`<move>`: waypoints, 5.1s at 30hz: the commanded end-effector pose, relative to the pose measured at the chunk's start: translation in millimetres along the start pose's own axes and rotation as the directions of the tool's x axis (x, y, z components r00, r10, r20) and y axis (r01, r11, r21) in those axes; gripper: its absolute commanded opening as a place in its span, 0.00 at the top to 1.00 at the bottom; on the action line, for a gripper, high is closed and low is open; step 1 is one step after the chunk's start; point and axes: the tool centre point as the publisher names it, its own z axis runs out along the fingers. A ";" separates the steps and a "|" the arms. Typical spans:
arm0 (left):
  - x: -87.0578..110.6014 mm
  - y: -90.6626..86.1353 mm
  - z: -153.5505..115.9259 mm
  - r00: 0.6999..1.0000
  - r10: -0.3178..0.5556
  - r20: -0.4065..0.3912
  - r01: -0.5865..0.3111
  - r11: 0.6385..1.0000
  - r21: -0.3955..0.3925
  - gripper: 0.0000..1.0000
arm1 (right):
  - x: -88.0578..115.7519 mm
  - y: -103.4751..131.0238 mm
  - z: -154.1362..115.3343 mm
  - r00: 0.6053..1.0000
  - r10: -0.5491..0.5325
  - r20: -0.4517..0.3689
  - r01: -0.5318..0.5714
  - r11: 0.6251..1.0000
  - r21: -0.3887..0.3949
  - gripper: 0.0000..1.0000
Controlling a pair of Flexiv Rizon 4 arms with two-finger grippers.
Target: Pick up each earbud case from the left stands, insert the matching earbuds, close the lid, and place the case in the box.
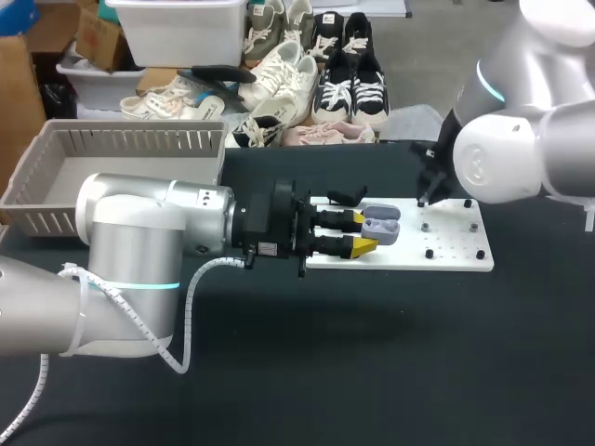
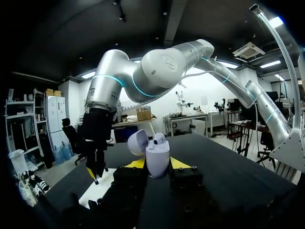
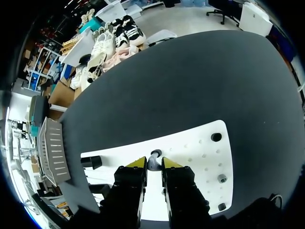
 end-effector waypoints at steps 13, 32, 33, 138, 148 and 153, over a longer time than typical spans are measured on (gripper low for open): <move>0.9 0.0 0.2 1.000 0.001 0.003 -0.001 1.000 -0.002 1.00 | 12.8 1.7 -32.2 1.000 0.006 0.030 -0.006 1.000 -0.012 1.00; 0.9 0.0 0.2 1.000 0.001 0.003 -0.001 1.000 -0.002 1.00 | 40.6 -8.6 -126.4 0.994 -0.029 0.103 0.031 0.999 -0.016 1.00; 0.9 0.0 0.2 1.000 0.001 0.003 -0.001 1.000 -0.002 1.00 | 43.7 -9.3 -132.4 0.995 -0.039 0.092 0.039 0.999 -0.002 1.00; 0.9 0.0 0.2 1.000 0.001 0.003 -0.001 1.000 -0.002 1.00 | 213.2 86.0 -173.8 0.639 -0.742 -0.203 0.753 0.657 -0.027 1.00; 0.9 0.0 0.2 1.000 0.001 0.003 -0.001 1.000 -0.002 1.00 | 210.9 85.6 -169.1 0.654 -0.737 -0.173 0.746 0.665 -0.013 1.00; 0.9 0.0 0.2 1.000 0.001 0.003 -0.001 1.000 -0.002 1.00 | 211.2 85.9 -168.2 0.658 -0.739 -0.145 0.747 0.664 0.002 1.00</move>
